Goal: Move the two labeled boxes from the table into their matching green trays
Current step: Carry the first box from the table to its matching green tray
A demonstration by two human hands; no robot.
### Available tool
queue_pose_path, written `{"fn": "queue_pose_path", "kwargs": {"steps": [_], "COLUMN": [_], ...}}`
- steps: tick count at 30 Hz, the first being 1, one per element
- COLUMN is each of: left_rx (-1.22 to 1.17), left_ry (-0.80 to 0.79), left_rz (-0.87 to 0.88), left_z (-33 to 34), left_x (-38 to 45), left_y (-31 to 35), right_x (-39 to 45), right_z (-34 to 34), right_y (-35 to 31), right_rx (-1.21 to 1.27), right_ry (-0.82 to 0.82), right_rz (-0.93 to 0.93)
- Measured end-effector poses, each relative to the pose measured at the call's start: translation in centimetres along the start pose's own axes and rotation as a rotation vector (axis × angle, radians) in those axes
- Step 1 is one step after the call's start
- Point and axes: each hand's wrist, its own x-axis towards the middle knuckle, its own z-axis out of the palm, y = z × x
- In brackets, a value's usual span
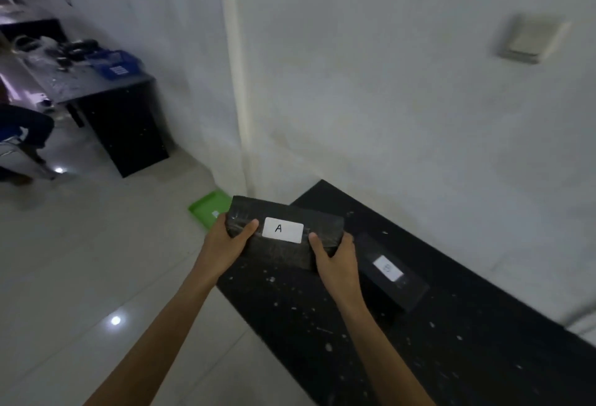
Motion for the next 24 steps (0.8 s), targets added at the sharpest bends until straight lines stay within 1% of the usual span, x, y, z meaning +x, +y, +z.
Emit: {"fn": "queue_pose_path", "kwargs": {"steps": [3,6,9,12,16,21,24], "left_rx": [0.036,0.065,0.110,0.210,0.255,0.316,0.376], "left_ry": [0.035,0.035,0.033,0.051,0.078,0.041,0.027], "left_rz": [-0.057,-0.113,-0.160,-0.189,-0.222,-0.168,-0.169], "left_z": [-5.3,-9.8,-13.8,-16.9,-19.5,-20.6,-20.7], "left_x": [3.8,7.0,9.9,13.3,18.0,24.9,29.7], "left_y": [-5.4,-10.3,-14.0,-16.7,-19.5,-22.7,-23.9], "right_x": [0.7,0.9,1.3,2.8,6.6,12.7,16.2], "right_z": [8.4,15.9,21.8,26.7,32.4,39.1,43.1], "right_y": [-0.8,-1.2,-1.6,-2.2,-2.5,-1.9,-1.1], "right_rx": [-0.037,-0.066,-0.145,-0.200,-0.253,-0.257,-0.248], "right_ry": [-0.046,-0.065,-0.102,-0.133,-0.194,-0.210,-0.214], "right_rz": [0.070,0.137,0.182,0.224,0.237,0.238,0.254]}}
